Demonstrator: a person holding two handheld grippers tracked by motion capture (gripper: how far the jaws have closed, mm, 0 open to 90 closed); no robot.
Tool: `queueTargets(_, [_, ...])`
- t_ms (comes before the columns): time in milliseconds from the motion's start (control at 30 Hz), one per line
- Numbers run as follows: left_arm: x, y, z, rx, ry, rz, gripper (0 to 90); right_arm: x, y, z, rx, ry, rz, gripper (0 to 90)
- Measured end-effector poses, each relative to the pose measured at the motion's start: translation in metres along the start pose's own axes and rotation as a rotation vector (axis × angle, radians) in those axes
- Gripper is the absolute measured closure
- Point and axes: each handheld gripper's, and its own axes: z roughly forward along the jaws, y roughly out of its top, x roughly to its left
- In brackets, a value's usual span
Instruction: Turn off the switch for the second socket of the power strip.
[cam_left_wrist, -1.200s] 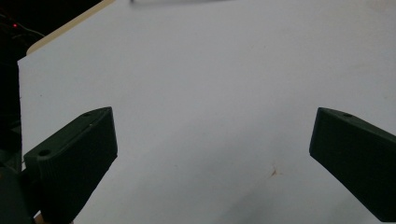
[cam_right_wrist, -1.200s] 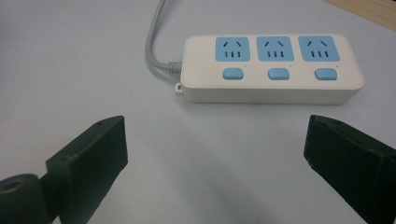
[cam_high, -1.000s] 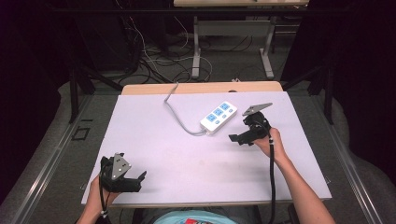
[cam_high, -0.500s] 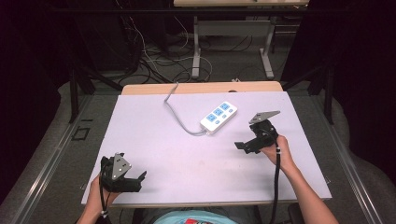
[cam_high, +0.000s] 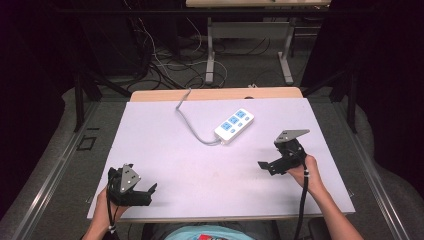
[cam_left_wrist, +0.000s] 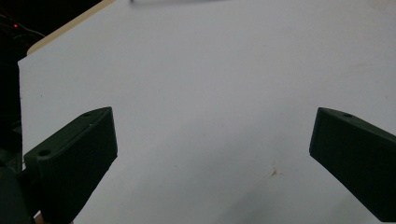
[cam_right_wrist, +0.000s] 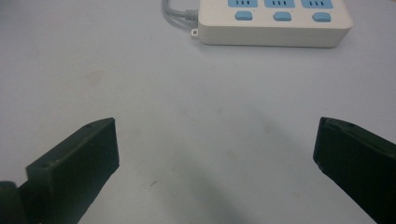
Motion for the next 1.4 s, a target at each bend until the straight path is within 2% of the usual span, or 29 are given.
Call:
queueTargets(467, [0.0, 0.001, 0.001, 0.008, -0.001, 0.011, 0.7, 0.011, -0.021, -0.016, -0.014, -0.027, -0.004, 0.0])
queueTargets(767, [0.0, 0.001, 0.001, 0.008, 0.0, 0.009, 0.8, 0.017, -0.03, -0.021, 0.001, -0.025, -0.008, 0.0])
queueTargets(800, [0.0, 0.001, 0.0, 0.009, 0.001, 0.012, 0.7, 0.017, -0.032, -0.02, -0.013, -0.035, -0.015, 0.0])
queueTargets(1233, [0.0, 0.001, 0.002, 0.004, 0.005, 0.013, 0.7, 0.023, -0.044, -0.025, -0.007, -0.043, -0.014, 0.0])
queueTargets(1400, [0.0, 0.001, 0.002, 0.008, 0.005, 0.012, 0.7, 0.026, -0.049, -0.028, -0.009, -0.053, 0.001, 0.0])
